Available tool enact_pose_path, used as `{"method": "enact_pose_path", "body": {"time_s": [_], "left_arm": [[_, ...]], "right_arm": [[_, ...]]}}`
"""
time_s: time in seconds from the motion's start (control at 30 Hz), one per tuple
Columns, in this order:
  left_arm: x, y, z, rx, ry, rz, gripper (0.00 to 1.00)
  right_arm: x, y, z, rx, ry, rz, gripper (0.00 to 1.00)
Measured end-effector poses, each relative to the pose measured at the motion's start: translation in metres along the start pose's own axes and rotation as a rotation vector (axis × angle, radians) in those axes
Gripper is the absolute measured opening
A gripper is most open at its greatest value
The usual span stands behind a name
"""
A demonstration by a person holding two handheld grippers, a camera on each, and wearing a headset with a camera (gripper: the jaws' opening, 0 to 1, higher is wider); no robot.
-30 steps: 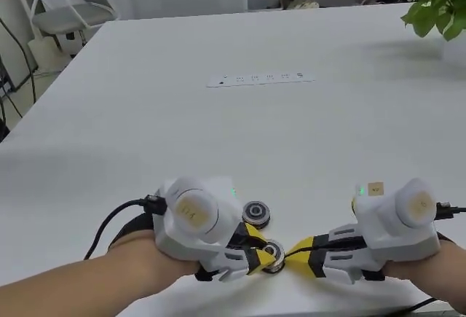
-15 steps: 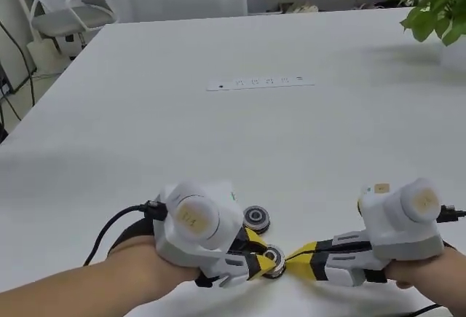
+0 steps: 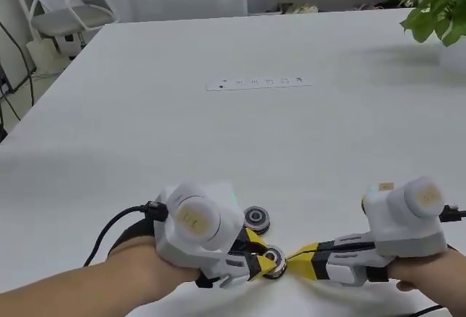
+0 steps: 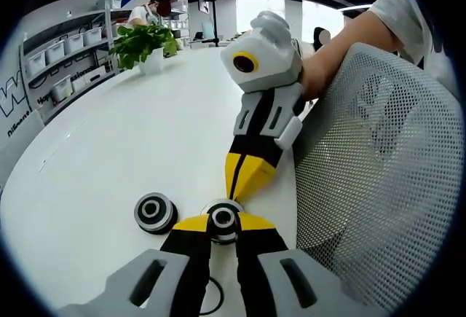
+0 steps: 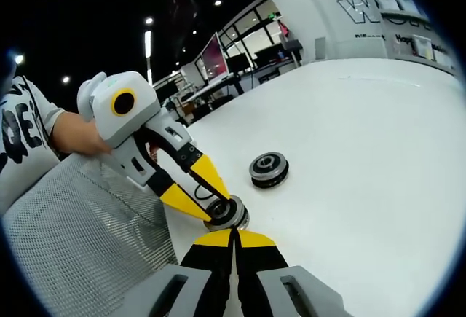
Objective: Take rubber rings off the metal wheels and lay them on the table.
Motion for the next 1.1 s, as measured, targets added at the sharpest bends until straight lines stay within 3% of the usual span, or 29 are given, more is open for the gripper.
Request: {"method": "enact_pose_path", "body": {"time_s": [0.07,0.13,0.17,1.1], "left_arm": [[0.0,-0.0001,0.0001,0.0,0.0,0.001,0.07],[0.0,-0.0001,0.0001,0.001,-0.001,0.001,0.07],[0.0,-0.0001,0.0,0.001,-0.001,0.001,0.07],[0.0008,0.0004,-0.0008,0.008,0.005,0.016,0.07]], "right_arm": [[0.0022,-0.0016,-0.0006,-0.002,0.029,-0.019,0.0],[0.0091,-0.0027,0.001,0.024,0.07,-0.071,0.0],[0.0046,-0.0039,0.0009,0.027,0.066,-0.031,0.0],[0.0058,-0.0039,0.0034,0.02,0.015,-0.052,0.0]]}}
Point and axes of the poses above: the centre of the closed fingertips' face, and the gripper's own axes: y roughly forward along the fingers, z roughly to its left, x roughly out of its top, the point moved 5 cm from there along -y, roughly backward along the fingers, and after that the axes turned 7 degrees about y, right-handed, at the moved point
